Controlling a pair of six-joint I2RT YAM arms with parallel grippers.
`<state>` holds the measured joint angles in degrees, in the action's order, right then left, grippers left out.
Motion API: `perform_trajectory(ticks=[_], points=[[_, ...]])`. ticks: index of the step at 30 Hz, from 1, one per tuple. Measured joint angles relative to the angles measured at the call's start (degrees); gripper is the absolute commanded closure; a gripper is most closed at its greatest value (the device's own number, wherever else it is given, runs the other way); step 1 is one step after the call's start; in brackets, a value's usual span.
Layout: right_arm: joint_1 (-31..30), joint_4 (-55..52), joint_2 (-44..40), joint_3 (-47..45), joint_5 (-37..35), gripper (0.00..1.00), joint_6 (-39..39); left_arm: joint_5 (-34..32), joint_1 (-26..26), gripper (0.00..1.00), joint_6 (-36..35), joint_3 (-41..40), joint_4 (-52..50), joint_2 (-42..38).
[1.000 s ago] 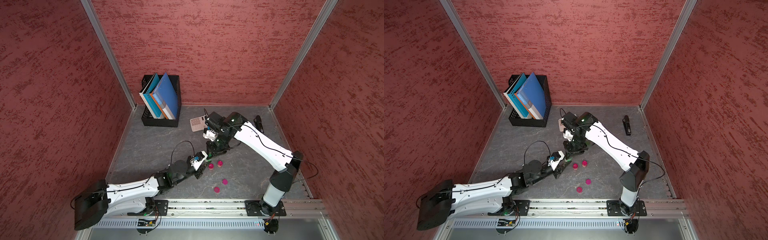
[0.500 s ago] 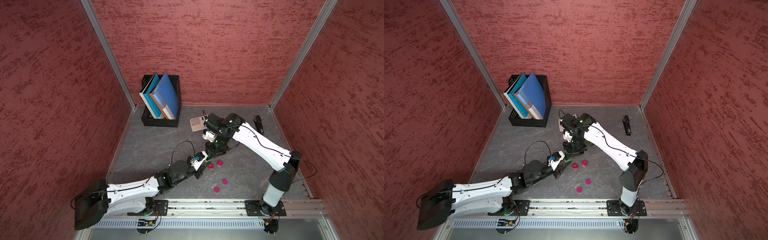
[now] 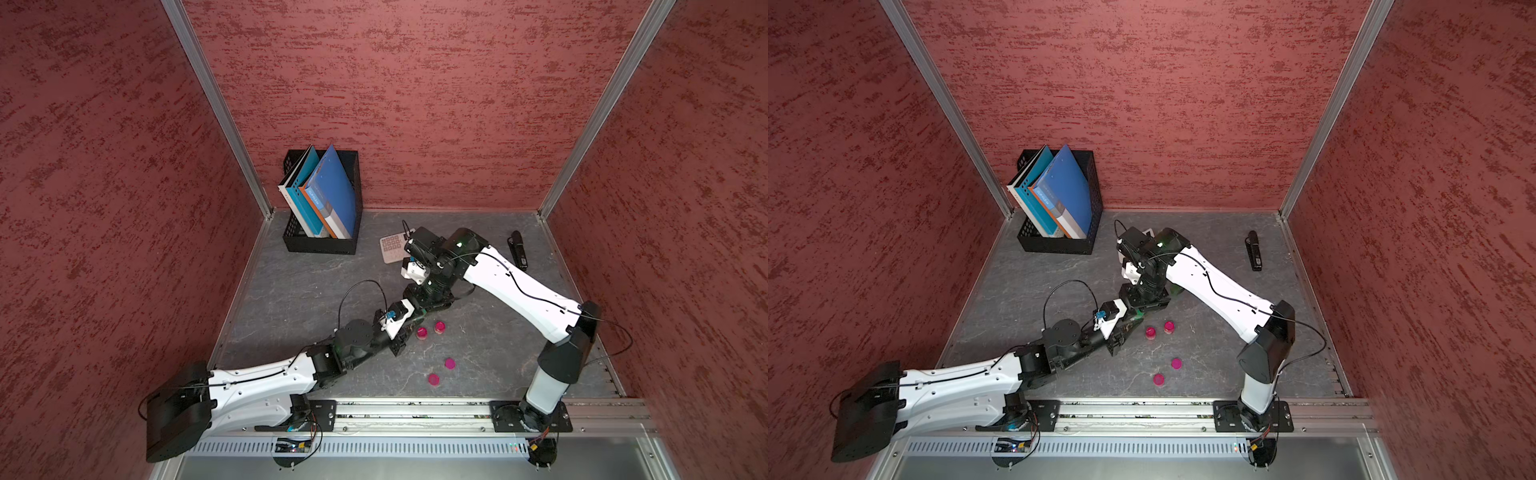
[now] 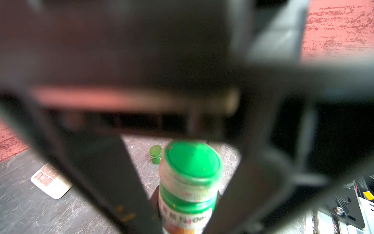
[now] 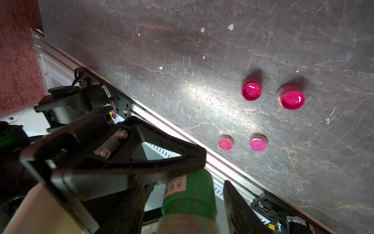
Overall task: Close the paint jar lid
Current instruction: Close the lid on the paint jar.
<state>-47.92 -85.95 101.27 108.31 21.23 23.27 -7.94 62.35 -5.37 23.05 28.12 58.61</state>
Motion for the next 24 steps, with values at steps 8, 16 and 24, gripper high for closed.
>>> perform_trajectory(ticks=[8,16,24], points=[[0.0,-3.5,0.0,6.3,-4.5,0.27,-0.6,0.0,0.0,0.77,1.3,-0.9,1.6,0.2],[0.0,-6.6,-0.3,10.4,-7.8,0.43,-2.0,-0.9,0.0,0.77,2.1,-2.6,-0.2,-1.0],[-0.4,-7.5,-2.0,10.8,-7.9,0.57,-6.1,-1.1,0.0,0.77,2.5,-3.5,-2.1,-5.3]])
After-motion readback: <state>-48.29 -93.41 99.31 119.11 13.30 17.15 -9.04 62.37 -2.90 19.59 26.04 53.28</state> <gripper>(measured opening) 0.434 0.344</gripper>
